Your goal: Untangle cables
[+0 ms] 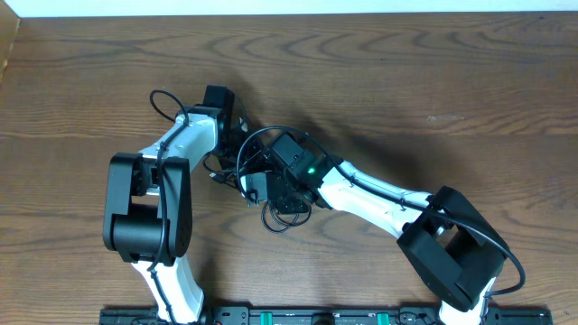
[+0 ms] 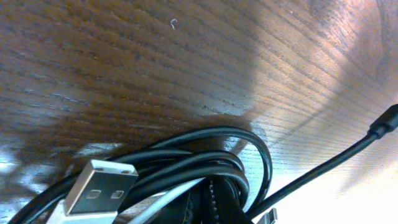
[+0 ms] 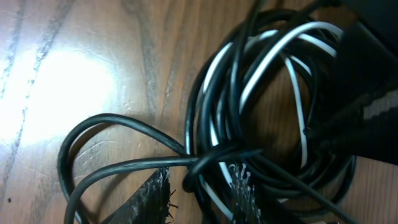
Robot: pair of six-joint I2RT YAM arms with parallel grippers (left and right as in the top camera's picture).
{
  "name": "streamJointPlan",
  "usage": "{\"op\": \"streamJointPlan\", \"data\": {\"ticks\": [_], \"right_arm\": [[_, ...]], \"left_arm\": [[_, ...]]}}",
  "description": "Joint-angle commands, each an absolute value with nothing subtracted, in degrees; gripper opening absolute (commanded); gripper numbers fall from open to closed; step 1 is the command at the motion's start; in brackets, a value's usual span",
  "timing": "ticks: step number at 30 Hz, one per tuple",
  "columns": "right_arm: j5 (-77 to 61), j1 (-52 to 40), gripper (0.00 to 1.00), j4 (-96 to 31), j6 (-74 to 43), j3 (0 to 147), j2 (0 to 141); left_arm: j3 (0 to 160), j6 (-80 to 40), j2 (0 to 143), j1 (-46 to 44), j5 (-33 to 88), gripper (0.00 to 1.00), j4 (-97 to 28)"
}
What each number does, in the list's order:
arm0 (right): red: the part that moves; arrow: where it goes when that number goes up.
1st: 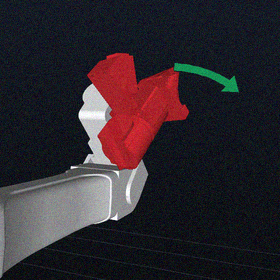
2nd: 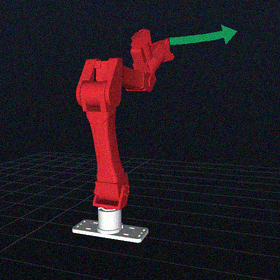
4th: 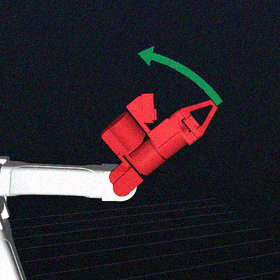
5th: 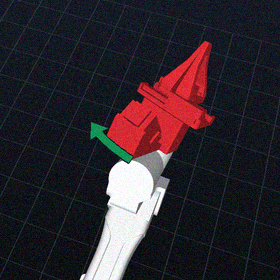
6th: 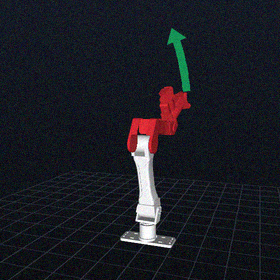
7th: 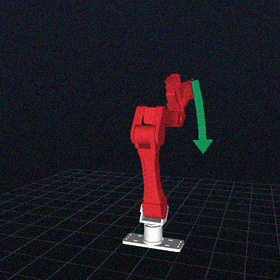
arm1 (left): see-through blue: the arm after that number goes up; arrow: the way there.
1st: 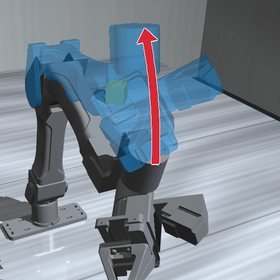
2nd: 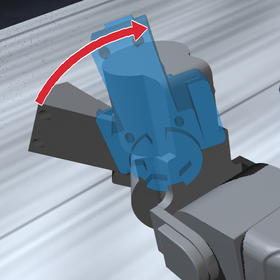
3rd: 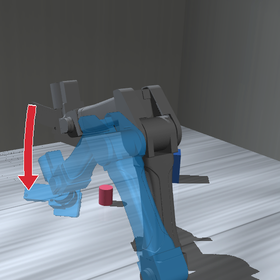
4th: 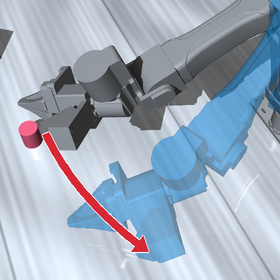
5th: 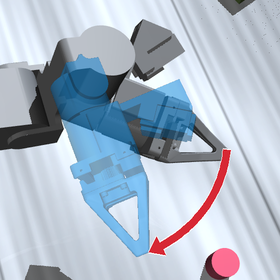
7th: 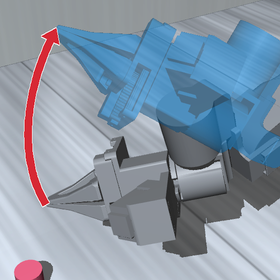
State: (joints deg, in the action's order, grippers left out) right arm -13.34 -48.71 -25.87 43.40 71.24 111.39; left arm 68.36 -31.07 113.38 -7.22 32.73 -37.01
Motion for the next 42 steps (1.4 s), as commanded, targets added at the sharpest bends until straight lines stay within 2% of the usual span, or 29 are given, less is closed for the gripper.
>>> {"op": "streamJointPlan", "data": {"ticks": [1,9,14,18,24,25,27,28,34,42], "right_arm": [[-11.94,-49.08,0.31,-25.69,39.0,71.44,112.62],[-14.7,-49.08,0.29,-21.54,28.69,71.44,112.64],[-14.5,-48.8,0.34,-21.3,28.53,71.44,112.64],[-14.52,-48.75,0.22,-19.99,26.2,71.44,112.86],[-14.5,-48.66,0.2,-18.94,21.65,71.44,114.58],[-14.48,-48.49,0.17,-18.79,21.26,71.44,114.74],[-14.48,-47.72,0.02,-17.98,19.05,71.46,114.72],[-14.5,-47.27,0.01,-17.47,17.58,71.46,114.69],[-15.33,-43.0,0.01,-17.3,7.57,71.46,114.69],[-20.01,-39.18,0.01,-17.21,1.83,71.46,114.69]], "left_arm": [[67.7,-30.3,117.56,-7.42,25.91,0.08,-36.07],[67.72,-30.28,117.56,-7.42,25.89,0.08,-35.4],[67.72,-30.33,117.56,-7.42,25.89,0.08,-34.06],[67.7,-30.28,117.56,-7.4,25.85,0.08,-33.45],[67.7,-30.28,117.56,-7.46,22.83,0.08,-33.52],[67.7,-30.28,117.56,-7.46,22.85,0.08,-33.52],[67.7,-30.3,117.56,-7.4,22.85,0.08,-33.52],[67.72,-30.33,117.56,-7.33,22.85,0.08,-33.5],[67.72,-30.98,117.56,-5.89,22.85,0.08,-33.5],[67.72,-31.53,117.56,-4.93,22.48,0.08,-33.47]]}}
